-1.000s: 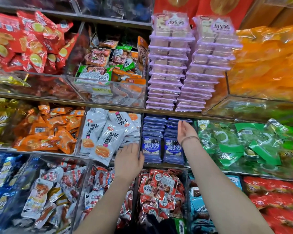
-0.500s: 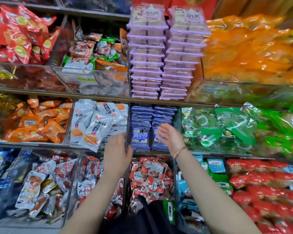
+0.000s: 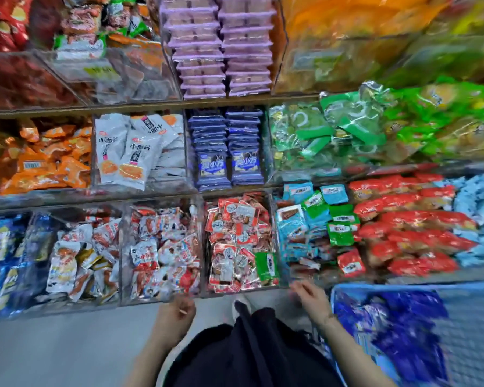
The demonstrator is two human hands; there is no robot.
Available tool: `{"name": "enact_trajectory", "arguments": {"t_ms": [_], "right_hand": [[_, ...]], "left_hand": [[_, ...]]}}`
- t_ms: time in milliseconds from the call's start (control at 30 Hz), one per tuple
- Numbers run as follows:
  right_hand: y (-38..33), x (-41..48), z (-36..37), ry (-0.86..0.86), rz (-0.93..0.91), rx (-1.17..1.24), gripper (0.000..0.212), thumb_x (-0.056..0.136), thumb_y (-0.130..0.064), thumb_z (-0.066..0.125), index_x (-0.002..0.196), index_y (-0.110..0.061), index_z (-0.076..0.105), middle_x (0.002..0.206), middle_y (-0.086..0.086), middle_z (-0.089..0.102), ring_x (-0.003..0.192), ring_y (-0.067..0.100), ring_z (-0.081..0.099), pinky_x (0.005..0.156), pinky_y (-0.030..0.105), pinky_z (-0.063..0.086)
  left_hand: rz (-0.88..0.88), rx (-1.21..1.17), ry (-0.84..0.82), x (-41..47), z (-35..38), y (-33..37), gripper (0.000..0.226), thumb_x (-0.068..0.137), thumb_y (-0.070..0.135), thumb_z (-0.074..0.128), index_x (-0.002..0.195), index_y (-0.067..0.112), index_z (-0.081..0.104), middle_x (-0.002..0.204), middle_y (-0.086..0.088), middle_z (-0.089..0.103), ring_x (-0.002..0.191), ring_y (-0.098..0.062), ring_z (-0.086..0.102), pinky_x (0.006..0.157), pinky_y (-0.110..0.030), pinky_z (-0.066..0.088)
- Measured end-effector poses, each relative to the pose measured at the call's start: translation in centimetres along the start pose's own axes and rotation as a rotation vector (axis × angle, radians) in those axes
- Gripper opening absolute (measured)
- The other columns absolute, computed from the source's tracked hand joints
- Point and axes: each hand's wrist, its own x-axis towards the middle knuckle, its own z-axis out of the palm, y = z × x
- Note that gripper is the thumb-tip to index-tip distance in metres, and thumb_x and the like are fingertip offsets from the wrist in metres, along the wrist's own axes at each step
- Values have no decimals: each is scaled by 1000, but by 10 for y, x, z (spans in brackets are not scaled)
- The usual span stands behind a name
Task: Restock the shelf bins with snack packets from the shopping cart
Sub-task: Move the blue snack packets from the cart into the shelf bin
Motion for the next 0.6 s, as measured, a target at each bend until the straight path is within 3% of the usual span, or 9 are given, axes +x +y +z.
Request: {"name": "enact_trajectory", "arguments": {"t_ms": [133,267,433,600], "right_hand": [[90,-46,-13,134,271,67,26,97,-7,45,73,-6,55,77,16,55,65,20,49,51,21,36],[155,-92,-28,194,453,169,22,97,-8,43,77,-5,51,71,13,52,58,20,48,56,24,32],[199,-145,-43,265,525,271,17,94,-3,44,80,-7,52,70,11,54,60,22,50,57,25,35],[226,-163,-65,282,504,231,15,92,1,45,79,-7,47,63,8,46,54,17,39,51,21,26]], "left_hand": [[-63,-14,-147,-29,24,-53,25,88,7,61,67,19,60,69,-1,65,64,-17,62,73,-35,52],[-139,-51,-226,-58,41,-82,17,85,4,60,70,10,64,69,-5,66,66,-21,64,73,-38,52],[-236,-63,-290,-101,67,-95,14,87,5,54,78,8,64,76,-7,67,63,-21,61,56,-26,41],[-279,-113,-329,-127,93,-91,12,89,4,53,84,5,64,80,-10,66,63,-22,58,53,-24,39]]}}
